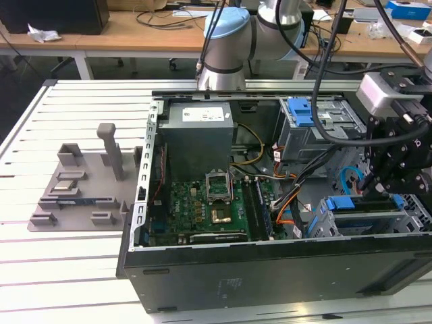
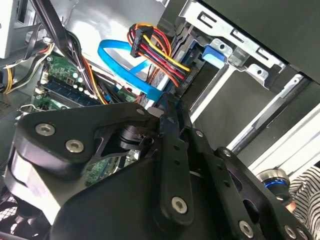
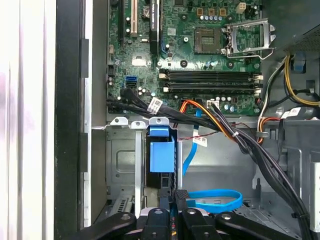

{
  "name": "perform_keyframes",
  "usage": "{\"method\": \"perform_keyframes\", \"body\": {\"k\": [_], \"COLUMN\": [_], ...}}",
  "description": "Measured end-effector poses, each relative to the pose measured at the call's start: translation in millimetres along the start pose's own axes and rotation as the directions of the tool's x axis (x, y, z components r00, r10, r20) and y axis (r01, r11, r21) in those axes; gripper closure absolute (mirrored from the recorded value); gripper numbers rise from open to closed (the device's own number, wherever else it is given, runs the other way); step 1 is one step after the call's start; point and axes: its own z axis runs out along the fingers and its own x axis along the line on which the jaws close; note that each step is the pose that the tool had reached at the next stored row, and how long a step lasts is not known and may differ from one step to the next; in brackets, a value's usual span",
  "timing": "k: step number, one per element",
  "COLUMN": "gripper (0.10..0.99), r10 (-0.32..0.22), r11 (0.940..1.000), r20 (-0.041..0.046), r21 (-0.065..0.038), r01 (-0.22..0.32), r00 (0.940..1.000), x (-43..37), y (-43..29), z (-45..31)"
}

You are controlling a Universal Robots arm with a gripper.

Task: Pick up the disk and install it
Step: 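Insert the second disk wire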

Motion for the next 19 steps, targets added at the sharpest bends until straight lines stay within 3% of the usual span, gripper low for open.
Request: {"method": "perform_keyframes", "body": {"k": [10, 16, 17, 19], "gripper": [0.925, 0.914, 0.847, 0.847], "r10": [0.0, 0.0, 0.0, 0.0], "r11": [1.0, 1.0, 1.0, 1.0], "r20": [-0.0006, -0.0009, -0.001, -0.001], "r21": [0.0, 0.0, 0.0, 0.0], "r01": [0.0, 0.0, 0.0, 0.0], "r00": [1.0, 1.0, 1.0, 1.0], "x": [1.6, 1.6, 1.6, 1.6], "y": [-0.4, -0.4, -0.4, -0.3], "z": [7.2, 7.5, 7.4, 2.4]}}
